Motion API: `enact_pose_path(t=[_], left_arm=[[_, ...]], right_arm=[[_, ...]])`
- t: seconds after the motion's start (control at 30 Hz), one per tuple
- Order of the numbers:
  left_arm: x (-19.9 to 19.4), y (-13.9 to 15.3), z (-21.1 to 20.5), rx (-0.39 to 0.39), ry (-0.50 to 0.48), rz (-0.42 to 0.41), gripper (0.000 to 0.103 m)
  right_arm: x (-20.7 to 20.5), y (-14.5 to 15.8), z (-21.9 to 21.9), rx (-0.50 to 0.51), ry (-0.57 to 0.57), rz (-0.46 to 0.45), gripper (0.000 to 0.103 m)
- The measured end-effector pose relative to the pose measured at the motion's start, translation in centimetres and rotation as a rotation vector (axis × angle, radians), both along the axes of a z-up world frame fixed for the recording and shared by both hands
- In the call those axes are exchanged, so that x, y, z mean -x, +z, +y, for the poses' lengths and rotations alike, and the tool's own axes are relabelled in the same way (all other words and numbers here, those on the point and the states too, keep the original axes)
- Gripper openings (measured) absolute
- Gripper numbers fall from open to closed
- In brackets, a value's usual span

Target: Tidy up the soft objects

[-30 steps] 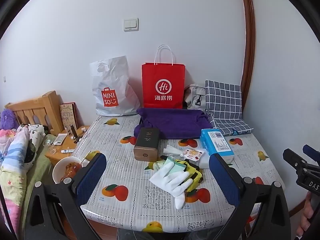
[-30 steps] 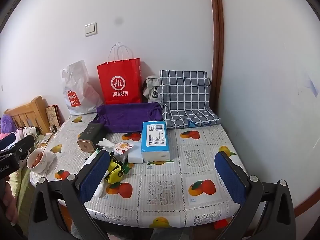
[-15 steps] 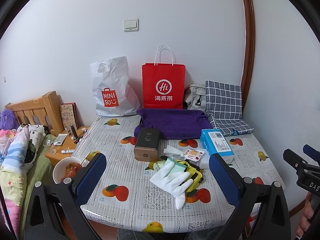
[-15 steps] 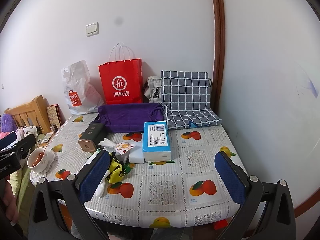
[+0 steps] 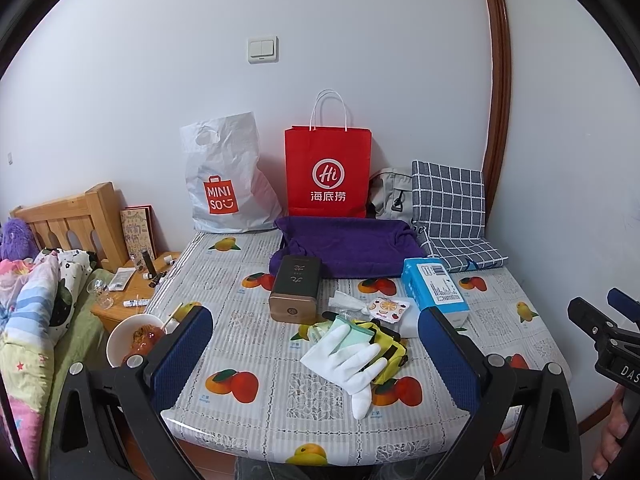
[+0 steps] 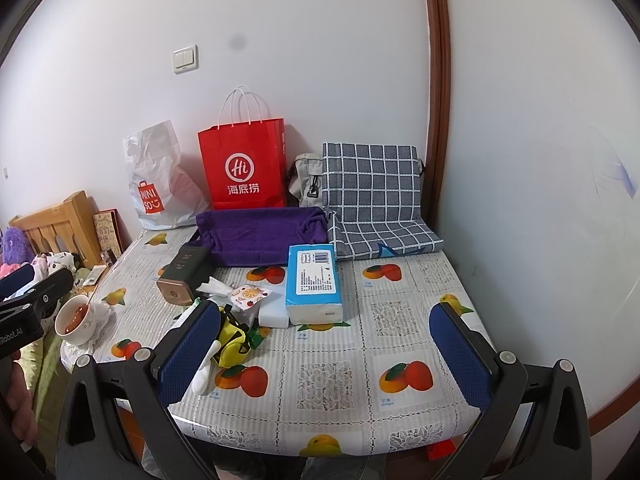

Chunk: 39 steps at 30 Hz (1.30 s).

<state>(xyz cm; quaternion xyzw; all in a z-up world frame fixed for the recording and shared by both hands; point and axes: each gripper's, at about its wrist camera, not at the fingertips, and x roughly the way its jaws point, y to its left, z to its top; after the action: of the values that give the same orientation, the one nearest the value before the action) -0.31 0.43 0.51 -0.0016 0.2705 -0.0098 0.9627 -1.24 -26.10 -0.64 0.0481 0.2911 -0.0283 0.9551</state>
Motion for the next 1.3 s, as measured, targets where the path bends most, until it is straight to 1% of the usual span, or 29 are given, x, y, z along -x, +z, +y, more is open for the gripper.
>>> enact_pose_path(t=[1.3], left_arm=[[0.02, 0.12, 0.08, 0.002, -0.001, -0.002, 0.103]], right_arm=[[0.51, 0.36, 0.55, 0.001, 0.015, -0.014, 0.103]])
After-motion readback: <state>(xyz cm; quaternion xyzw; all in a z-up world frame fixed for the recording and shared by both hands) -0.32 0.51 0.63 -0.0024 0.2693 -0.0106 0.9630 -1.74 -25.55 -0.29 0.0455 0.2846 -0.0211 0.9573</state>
